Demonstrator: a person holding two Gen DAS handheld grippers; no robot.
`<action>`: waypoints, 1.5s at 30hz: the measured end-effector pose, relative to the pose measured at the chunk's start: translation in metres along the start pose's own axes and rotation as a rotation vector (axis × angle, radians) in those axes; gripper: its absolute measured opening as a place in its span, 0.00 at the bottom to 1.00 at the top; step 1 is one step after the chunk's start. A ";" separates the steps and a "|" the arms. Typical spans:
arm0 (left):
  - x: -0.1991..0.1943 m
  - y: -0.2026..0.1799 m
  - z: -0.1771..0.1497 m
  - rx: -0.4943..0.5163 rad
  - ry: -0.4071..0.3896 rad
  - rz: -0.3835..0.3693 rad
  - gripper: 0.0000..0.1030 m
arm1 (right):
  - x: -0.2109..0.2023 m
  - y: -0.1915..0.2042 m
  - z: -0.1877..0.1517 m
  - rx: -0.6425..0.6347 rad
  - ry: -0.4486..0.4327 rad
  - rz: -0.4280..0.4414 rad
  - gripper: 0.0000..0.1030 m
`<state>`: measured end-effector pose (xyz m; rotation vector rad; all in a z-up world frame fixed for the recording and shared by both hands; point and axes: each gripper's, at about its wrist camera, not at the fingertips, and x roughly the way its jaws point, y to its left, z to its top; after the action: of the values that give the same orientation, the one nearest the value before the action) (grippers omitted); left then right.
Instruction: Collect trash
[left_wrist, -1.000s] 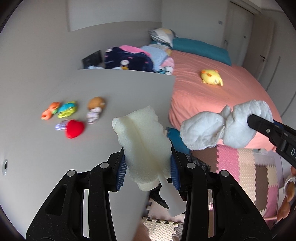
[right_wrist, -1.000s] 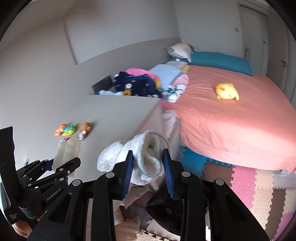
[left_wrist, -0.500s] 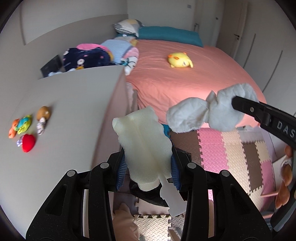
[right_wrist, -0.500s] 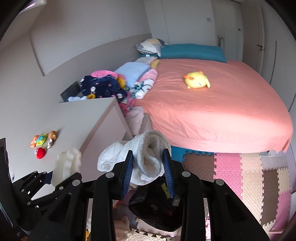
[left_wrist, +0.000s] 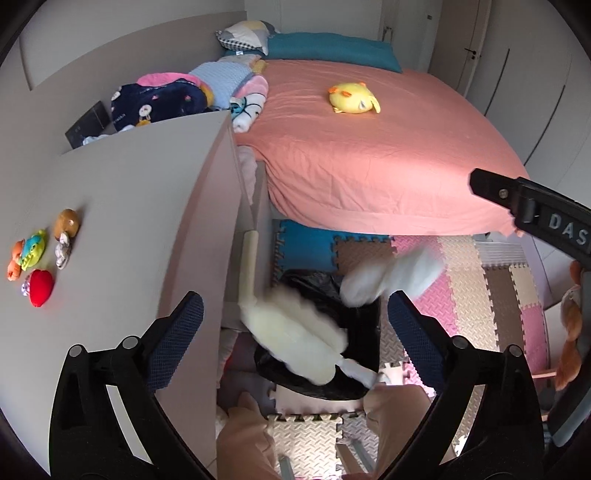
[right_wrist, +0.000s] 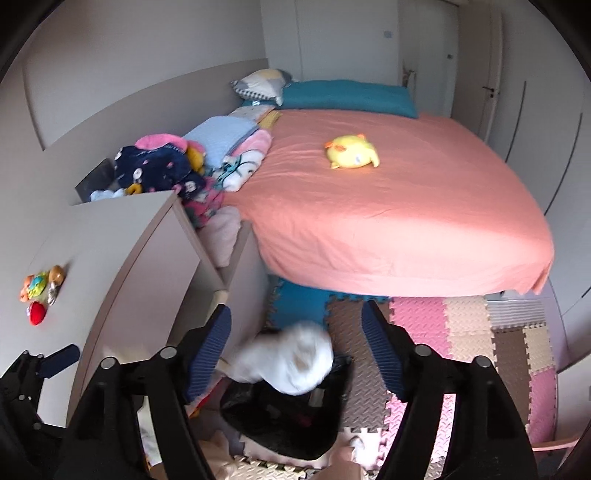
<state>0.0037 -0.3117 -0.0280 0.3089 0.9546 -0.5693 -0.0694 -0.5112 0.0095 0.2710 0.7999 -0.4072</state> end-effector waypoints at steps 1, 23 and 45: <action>0.001 0.003 0.000 -0.005 0.005 0.009 0.94 | 0.000 -0.002 0.001 0.005 0.000 -0.001 0.73; -0.005 0.025 -0.007 -0.070 -0.007 0.007 0.94 | -0.002 0.015 -0.003 -0.022 0.004 0.018 0.74; -0.038 0.100 -0.035 -0.174 -0.082 0.136 0.94 | -0.008 0.100 -0.012 -0.122 -0.023 0.156 0.74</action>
<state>0.0209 -0.2014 -0.0157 0.1910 0.8897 -0.3694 -0.0375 -0.4159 0.0152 0.2130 0.7718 -0.2143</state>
